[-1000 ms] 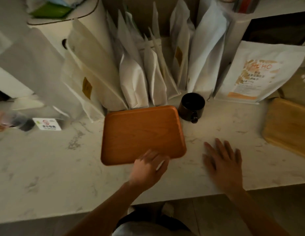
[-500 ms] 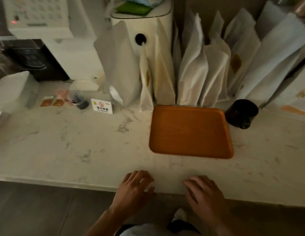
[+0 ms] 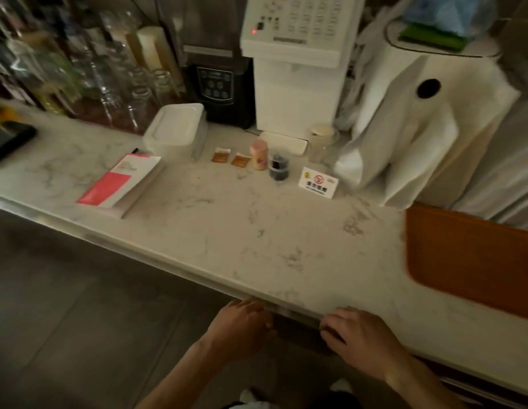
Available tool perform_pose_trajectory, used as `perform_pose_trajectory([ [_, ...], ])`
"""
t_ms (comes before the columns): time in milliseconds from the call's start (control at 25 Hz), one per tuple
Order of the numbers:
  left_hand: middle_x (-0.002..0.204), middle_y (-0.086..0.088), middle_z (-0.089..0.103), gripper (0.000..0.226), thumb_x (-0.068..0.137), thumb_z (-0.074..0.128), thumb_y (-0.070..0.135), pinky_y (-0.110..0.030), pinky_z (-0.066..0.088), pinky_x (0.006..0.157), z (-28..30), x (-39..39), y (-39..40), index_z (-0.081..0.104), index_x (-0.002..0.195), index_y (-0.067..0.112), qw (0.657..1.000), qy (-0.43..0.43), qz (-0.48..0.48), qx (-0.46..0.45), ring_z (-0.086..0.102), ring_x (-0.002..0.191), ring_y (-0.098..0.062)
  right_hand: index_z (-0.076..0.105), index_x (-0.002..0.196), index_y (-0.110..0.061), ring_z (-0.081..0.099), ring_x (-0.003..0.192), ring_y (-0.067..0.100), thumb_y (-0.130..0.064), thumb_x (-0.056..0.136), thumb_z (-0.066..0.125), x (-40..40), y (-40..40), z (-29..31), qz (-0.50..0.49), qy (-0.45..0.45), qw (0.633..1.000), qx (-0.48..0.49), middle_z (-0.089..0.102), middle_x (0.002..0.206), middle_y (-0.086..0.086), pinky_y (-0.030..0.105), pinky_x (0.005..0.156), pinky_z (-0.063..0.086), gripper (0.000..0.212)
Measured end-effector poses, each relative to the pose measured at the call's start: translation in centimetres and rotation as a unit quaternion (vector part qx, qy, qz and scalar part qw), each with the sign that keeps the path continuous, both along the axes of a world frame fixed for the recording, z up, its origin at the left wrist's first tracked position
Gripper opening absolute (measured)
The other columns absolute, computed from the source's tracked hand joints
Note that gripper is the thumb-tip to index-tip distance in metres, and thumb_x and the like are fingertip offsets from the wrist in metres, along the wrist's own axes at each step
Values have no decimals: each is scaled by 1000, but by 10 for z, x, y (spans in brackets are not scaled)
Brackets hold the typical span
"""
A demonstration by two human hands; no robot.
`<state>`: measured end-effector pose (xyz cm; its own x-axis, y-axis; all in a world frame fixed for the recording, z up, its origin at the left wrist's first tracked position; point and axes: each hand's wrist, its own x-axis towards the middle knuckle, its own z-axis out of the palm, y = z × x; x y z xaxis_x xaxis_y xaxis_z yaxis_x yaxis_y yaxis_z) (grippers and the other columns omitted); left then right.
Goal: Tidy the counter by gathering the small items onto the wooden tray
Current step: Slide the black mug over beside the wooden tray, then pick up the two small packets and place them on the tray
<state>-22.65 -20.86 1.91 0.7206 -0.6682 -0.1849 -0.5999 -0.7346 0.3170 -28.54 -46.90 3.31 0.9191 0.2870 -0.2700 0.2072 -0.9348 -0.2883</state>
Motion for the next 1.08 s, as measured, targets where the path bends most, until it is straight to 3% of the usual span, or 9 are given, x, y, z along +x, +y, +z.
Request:
perform_pose_trajectory([
  [200, 127, 14, 59, 35, 91, 45, 53, -28, 40, 96, 2, 31, 39, 62, 117, 36, 1000, 24, -1, -2, 55, 116, -12, 58, 105, -31, 55, 97, 10, -52, 96, 36, 42, 43, 9, 30, 26, 999, 0, 60, 105, -12, 29, 76, 44, 32],
  [480, 110, 7, 66, 33, 91, 50, 52, -33, 50, 86, 12, 95, 59, 64, 110, 30, 999, 38, -2, 6, 62, 99, -16, 59, 96, -31, 57, 91, 13, -50, 96, 37, 96, 65, 13, 24, -5, 1000, 14, 64, 99, -9, 28, 66, 34, 29],
  [1080, 109, 10, 61, 31, 92, 46, 55, -29, 47, 79, 6, 209, 80, 62, 105, 31, 998, 7, -56, 8, 58, 96, -12, 59, 104, -28, 59, 101, 15, -48, 96, 37, 170, 99, 5, -70, -15, 997, -9, 64, 104, -7, 32, 77, 44, 31],
])
